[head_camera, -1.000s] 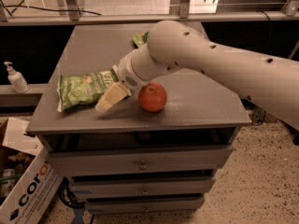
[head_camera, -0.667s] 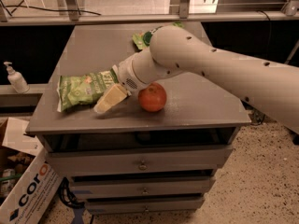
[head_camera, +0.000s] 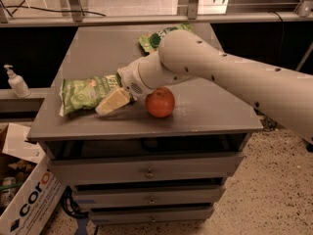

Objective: Move green jalapeno chip bag near green rice chip bag

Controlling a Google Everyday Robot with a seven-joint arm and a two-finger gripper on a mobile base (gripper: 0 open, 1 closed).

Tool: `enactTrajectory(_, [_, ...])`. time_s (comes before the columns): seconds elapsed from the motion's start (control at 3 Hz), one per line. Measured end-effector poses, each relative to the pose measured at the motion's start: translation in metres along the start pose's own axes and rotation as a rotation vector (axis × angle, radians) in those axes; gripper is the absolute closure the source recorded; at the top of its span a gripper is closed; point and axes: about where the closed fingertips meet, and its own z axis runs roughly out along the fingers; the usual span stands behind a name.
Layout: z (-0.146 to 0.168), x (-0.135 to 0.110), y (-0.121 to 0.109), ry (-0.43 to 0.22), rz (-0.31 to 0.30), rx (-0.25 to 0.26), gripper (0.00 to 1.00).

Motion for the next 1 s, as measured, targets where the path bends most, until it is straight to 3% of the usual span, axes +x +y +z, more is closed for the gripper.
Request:
enactTrajectory(0.67, [-0.014,-0.005,-0.007,-0.035,0.024,0.024,0.64])
enactTrajectory(1.0, [-0.033,-0.008,-0.020,-0.045,0.029,0.064,0.88])
